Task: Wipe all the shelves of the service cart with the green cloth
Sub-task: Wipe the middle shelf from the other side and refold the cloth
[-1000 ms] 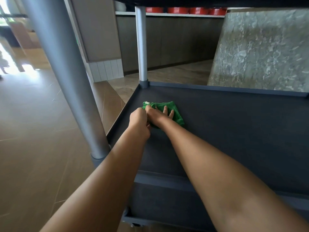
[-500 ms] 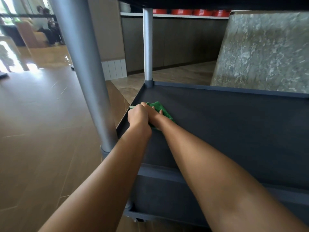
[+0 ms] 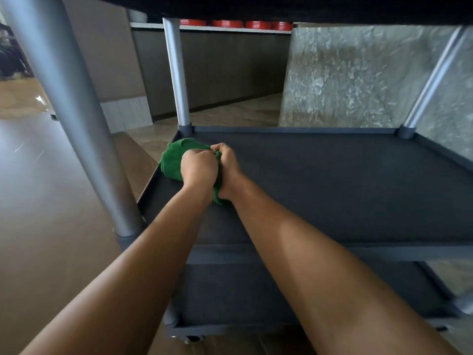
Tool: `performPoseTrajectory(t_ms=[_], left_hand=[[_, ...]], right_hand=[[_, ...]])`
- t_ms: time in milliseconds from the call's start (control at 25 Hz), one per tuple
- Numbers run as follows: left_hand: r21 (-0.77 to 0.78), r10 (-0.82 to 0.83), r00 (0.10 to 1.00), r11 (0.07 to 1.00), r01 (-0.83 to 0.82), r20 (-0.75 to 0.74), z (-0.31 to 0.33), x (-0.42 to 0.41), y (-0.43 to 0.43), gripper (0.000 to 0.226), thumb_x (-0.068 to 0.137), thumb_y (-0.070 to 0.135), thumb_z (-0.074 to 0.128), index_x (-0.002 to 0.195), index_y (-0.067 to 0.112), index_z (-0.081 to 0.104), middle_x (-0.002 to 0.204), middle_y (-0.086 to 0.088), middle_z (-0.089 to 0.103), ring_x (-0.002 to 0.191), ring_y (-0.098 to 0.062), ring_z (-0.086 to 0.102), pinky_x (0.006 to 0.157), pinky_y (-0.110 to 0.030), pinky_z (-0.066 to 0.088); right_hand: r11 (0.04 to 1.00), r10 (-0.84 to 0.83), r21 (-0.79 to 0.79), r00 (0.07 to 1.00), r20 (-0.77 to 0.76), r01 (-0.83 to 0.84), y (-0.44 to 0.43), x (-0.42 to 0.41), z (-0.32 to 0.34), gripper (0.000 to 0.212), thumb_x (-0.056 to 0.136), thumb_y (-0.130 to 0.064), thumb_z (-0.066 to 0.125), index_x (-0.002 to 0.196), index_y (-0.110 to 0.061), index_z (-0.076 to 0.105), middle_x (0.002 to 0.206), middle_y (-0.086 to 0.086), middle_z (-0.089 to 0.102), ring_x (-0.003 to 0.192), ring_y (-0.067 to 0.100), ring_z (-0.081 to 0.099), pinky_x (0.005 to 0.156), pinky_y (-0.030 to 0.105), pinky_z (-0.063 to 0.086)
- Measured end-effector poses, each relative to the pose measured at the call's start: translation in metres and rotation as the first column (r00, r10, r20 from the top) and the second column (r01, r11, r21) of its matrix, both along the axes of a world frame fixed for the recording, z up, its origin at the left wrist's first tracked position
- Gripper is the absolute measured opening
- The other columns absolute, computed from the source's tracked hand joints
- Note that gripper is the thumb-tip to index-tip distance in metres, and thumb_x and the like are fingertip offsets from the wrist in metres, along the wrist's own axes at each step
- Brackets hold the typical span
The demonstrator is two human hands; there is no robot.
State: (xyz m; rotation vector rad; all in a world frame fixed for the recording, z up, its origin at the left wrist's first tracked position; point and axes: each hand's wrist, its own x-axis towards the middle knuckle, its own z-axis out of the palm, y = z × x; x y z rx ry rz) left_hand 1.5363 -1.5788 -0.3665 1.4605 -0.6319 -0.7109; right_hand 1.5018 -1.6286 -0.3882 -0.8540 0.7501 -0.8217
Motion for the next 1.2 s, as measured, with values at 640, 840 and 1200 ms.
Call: performPoseTrajectory(t_ms=[640, 840, 1200], left_hand=[[-0.003, -0.334, 0.935, 0.941, 0.337, 0.120, 0.021, -0.246, -0.068, 0.028, 0.088, 0.003, 0.044, 0.079, 0.023, 0.062, 0.079, 0.004, 0.060, 0.074, -0.012, 0.057, 0.057, -0.022, 0.044], [0.015, -0.478, 0.872, 0.878, 0.479, 0.108, 0.020, -0.346, -0.087, 0.022, 0.089, 0.003, 0.044, 0.087, 0.016, 0.062, 0.084, -0.003, 0.062, 0.077, -0.015, 0.058, 0.061, -0.026, 0.048], [-0.056, -0.679, 0.730, 0.734, 0.677, -0.081, 0.010, -0.478, -0.106, 0.021, 0.084, -0.007, 0.048, 0.100, -0.001, 0.061, 0.086, -0.015, 0.061, 0.084, -0.026, 0.061, 0.081, -0.037, 0.054]], right_hand=[[0.977, -0.198, -0.028, 0.951, 0.238, 0.210, -0.068, -0.264, 0.020, 0.046, 0.089, -0.036, 0.033, 0.071, -0.008, 0.064, 0.070, 0.010, 0.062, 0.070, 0.024, 0.058, 0.072, 0.031, 0.044], [0.948, -0.281, -0.096, 0.940, 0.194, 0.303, -0.094, -0.376, 0.023, 0.042, 0.090, -0.036, 0.033, 0.080, -0.007, 0.062, 0.069, 0.010, 0.063, 0.068, 0.023, 0.059, 0.068, 0.030, 0.046], [0.837, -0.504, -0.179, 0.856, 0.116, 0.517, -0.117, -0.522, 0.027, 0.035, 0.089, -0.031, 0.035, 0.082, -0.006, 0.058, 0.075, 0.010, 0.055, 0.065, 0.022, 0.052, 0.063, 0.030, 0.042]])
